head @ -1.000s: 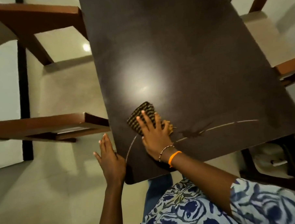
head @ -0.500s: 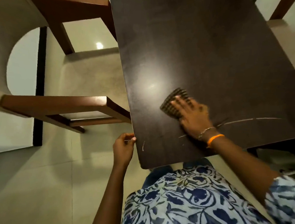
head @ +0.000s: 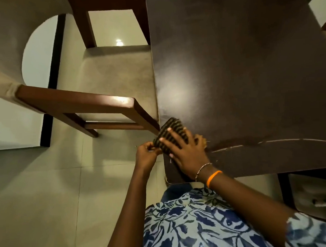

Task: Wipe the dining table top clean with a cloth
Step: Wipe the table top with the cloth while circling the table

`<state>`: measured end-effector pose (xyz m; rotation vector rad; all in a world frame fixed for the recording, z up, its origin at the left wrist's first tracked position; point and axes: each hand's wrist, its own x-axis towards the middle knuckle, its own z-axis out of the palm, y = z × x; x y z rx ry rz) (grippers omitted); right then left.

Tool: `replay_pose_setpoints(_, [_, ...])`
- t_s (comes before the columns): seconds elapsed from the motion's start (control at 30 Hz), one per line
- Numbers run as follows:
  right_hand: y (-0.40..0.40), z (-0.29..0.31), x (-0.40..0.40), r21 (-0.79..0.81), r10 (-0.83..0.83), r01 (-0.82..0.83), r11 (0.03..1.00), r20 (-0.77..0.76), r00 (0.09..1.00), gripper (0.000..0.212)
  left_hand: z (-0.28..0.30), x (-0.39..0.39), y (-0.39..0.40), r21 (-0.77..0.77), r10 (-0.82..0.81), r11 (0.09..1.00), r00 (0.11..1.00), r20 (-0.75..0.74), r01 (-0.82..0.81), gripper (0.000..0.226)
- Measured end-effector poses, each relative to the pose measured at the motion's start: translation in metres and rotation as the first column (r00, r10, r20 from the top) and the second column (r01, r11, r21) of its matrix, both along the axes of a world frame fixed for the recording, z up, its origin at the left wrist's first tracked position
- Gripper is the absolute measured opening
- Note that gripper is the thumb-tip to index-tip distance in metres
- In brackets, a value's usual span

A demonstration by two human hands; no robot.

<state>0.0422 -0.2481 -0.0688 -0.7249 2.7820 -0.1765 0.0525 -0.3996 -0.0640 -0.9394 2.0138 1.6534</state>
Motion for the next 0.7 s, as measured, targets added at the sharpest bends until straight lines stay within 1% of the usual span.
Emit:
replay_pose_setpoints(0.1, [-0.009,0.002,-0.001,-0.033,0.026,-0.030,0.999,-0.125,0.992,0.053,-0.001,0.005,-0.003,0.132,0.007,0.991,0.999,0.037,-0.012,0.021])
replay_pose_setpoints(0.17, [-0.007,0.001,-0.014,-0.032,0.062,-0.069,0.997,-0.193,0.979,0.045,-0.002,0.006,-0.002,0.154,0.002,0.988,1.000,0.028,-0.006,0.020])
replay_pose_setpoints(0.2, [-0.008,0.001,-0.024,-0.025,0.069,-0.076,0.997,-0.208,0.976,0.044,-0.004,0.005,-0.002,0.154,0.003,0.988,1.000,0.025,-0.006,0.020])
replay_pose_setpoints(0.3, [-0.021,-0.001,-0.059,-0.032,0.017,-0.022,0.999,-0.164,0.986,0.045,-0.005,0.001,-0.002,0.135,0.013,0.991,1.000,0.021,-0.016,0.020])
replay_pose_setpoints(0.4, [-0.036,-0.007,-0.098,-0.030,-0.040,0.036,0.999,-0.129,0.991,0.047,-0.009,-0.002,-0.004,0.108,-0.011,0.994,1.000,0.014,0.010,0.021])
replay_pose_setpoints(0.53, [-0.050,-0.015,-0.143,-0.001,-0.079,0.080,0.997,-0.163,0.984,0.048,-0.016,-0.005,-0.007,0.066,-0.098,0.993,0.994,0.038,0.095,0.021])
replay_pose_setpoints(0.7, [-0.069,-0.017,-0.198,0.019,-0.114,0.119,0.993,-0.175,0.978,0.051,-0.019,-0.004,-0.009,0.037,-0.136,0.990,0.989,0.050,0.134,0.020])
